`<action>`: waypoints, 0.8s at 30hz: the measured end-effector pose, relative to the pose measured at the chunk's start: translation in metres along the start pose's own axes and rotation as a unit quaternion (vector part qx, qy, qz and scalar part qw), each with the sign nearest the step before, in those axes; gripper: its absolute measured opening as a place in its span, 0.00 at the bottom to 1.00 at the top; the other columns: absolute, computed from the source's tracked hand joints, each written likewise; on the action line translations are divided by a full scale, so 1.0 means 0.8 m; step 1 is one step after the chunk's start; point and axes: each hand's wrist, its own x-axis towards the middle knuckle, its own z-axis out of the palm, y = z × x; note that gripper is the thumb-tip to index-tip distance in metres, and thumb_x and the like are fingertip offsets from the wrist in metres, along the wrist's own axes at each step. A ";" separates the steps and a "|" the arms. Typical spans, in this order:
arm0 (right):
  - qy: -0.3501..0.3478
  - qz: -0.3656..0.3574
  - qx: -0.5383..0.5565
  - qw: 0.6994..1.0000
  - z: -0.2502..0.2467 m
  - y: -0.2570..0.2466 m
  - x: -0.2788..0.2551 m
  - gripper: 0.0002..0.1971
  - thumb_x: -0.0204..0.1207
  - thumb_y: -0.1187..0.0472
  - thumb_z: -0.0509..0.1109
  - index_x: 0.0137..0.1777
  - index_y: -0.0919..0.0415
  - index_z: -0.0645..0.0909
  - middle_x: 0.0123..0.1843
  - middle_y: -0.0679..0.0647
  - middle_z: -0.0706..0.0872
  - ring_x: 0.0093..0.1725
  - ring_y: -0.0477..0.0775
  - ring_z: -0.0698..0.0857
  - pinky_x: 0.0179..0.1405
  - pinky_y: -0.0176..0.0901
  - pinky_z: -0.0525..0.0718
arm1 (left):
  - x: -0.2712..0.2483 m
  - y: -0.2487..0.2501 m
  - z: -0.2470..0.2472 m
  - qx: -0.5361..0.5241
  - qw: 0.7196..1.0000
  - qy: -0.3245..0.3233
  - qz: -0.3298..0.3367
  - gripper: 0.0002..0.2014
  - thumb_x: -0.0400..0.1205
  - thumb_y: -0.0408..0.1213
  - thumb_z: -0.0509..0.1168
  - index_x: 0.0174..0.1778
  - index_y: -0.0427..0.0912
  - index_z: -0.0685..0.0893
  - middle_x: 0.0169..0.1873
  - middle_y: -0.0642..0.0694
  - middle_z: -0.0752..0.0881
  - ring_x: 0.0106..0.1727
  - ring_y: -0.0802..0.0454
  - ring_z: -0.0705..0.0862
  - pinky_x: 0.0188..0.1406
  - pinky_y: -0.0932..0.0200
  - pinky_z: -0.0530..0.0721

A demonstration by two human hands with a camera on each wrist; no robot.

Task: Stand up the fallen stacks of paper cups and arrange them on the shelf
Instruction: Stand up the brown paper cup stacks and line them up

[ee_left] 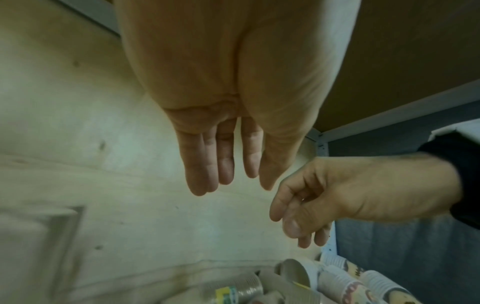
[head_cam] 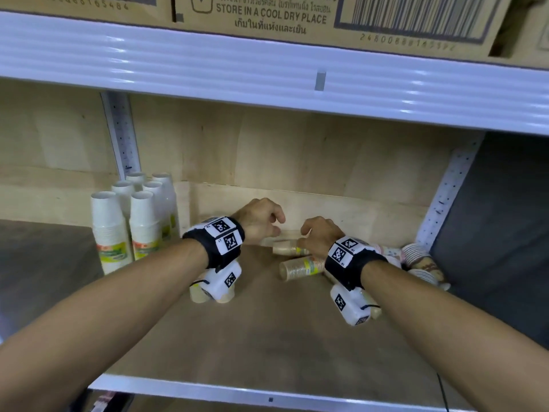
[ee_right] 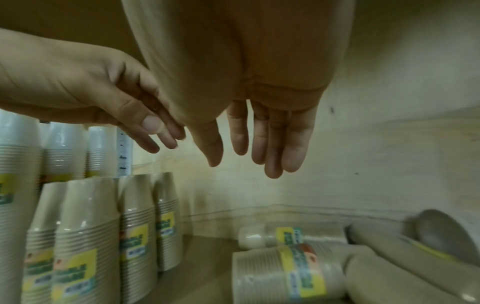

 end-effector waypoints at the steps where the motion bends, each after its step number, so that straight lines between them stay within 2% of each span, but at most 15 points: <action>1: -0.001 0.010 -0.002 1.000 -0.003 0.011 -0.002 0.17 0.75 0.50 0.72 0.62 0.54 0.81 0.59 0.55 0.80 0.55 0.57 0.81 0.50 0.44 0.79 | 0.005 0.005 0.008 0.003 1.000 -0.006 0.007 0.13 0.77 0.42 0.74 0.57 0.51 0.87 0.54 0.50 0.85 0.55 0.54 0.84 0.54 0.63 0.78; 4: -0.016 0.042 -0.012 0.999 -0.007 0.037 -0.008 0.15 0.75 0.54 0.72 0.60 0.55 0.81 0.57 0.53 0.82 0.54 0.56 0.82 0.52 0.45 0.82 | 0.019 0.019 0.030 -0.004 0.999 -0.026 0.021 0.13 0.79 0.41 0.72 0.59 0.48 0.87 0.54 0.49 0.85 0.56 0.52 0.84 0.52 0.64 0.77; 7: -0.037 0.059 -0.035 0.997 -0.007 0.062 -0.013 0.22 0.72 0.43 0.75 0.59 0.57 0.82 0.60 0.55 0.84 0.57 0.58 0.84 0.58 0.52 0.84 | 0.032 0.027 0.055 -0.003 0.998 -0.050 0.033 0.14 0.80 0.39 0.71 0.61 0.45 0.86 0.55 0.48 0.83 0.57 0.52 0.82 0.53 0.63 0.78; 8: -0.044 0.058 -0.040 0.997 -0.007 0.069 -0.016 0.25 0.73 0.42 0.74 0.61 0.60 0.83 0.61 0.56 0.84 0.58 0.59 0.84 0.59 0.52 0.84 | 0.036 0.029 0.063 -0.001 0.998 -0.059 0.033 0.14 0.80 0.38 0.71 0.63 0.45 0.86 0.57 0.48 0.83 0.58 0.51 0.82 0.56 0.60 0.80; 10: -0.056 0.067 -0.032 0.996 -0.003 0.086 -0.020 0.24 0.78 0.48 0.71 0.68 0.63 0.79 0.66 0.58 0.81 0.64 0.60 0.82 0.58 0.47 0.82 | 0.045 0.029 0.079 0.000 0.997 -0.073 0.031 0.16 0.80 0.38 0.71 0.64 0.45 0.85 0.60 0.46 0.83 0.60 0.49 0.82 0.61 0.56 0.81; 11: -0.063 0.074 -0.022 0.995 0.000 0.098 -0.021 0.24 0.79 0.51 0.70 0.71 0.61 0.76 0.69 0.58 0.79 0.65 0.60 0.81 0.55 0.45 0.81 | 0.050 0.028 0.086 0.003 0.997 -0.077 0.031 0.17 0.79 0.39 0.71 0.64 0.46 0.84 0.61 0.45 0.83 0.60 0.49 0.82 0.61 0.55 0.82; 13: -0.076 0.092 0.002 0.993 0.011 0.121 -0.019 0.27 0.78 0.51 0.69 0.75 0.55 0.71 0.72 0.59 0.76 0.65 0.60 0.80 0.51 0.43 0.78 | 0.060 0.026 0.102 0.008 0.996 -0.087 0.033 0.19 0.79 0.39 0.72 0.66 0.45 0.83 0.63 0.45 0.82 0.62 0.48 0.81 0.59 0.56 0.81; 16: -0.079 0.111 0.001 0.991 0.028 0.143 -0.019 0.34 0.75 0.46 0.70 0.79 0.53 0.67 0.76 0.59 0.72 0.70 0.62 0.77 0.58 0.46 0.77 | 0.073 0.021 0.124 0.007 0.994 -0.106 0.025 0.23 0.78 0.40 0.73 0.70 0.44 0.80 0.67 0.45 0.80 0.66 0.46 0.80 0.58 0.58 0.78; 20: -0.069 0.125 -0.055 0.988 0.050 0.160 -0.019 0.36 0.70 0.44 0.75 0.77 0.54 0.69 0.73 0.57 0.73 0.69 0.61 0.77 0.61 0.50 0.80 | 0.090 0.009 0.155 0.012 0.993 -0.114 0.005 0.30 0.75 0.43 0.76 0.74 0.49 0.76 0.71 0.47 0.78 0.68 0.45 0.79 0.63 0.55 0.79; 22: -0.076 0.132 -0.064 0.986 0.057 0.169 -0.018 0.38 0.68 0.42 0.75 0.77 0.52 0.68 0.72 0.57 0.73 0.67 0.62 0.78 0.60 0.52 0.82 | 0.095 0.003 0.168 0.015 0.992 -0.123 -0.002 0.33 0.74 0.44 0.77 0.75 0.50 0.75 0.72 0.46 0.78 0.68 0.45 0.79 0.61 0.58 0.79; 24: -0.076 0.128 -0.071 0.986 0.064 0.177 -0.017 0.37 0.68 0.42 0.75 0.75 0.53 0.68 0.70 0.57 0.74 0.65 0.62 0.79 0.53 0.49 0.81 | 0.099 0.000 0.178 0.016 0.991 -0.131 0.003 0.34 0.74 0.43 0.76 0.77 0.48 0.74 0.72 0.47 0.78 0.67 0.46 0.79 0.55 0.63 0.74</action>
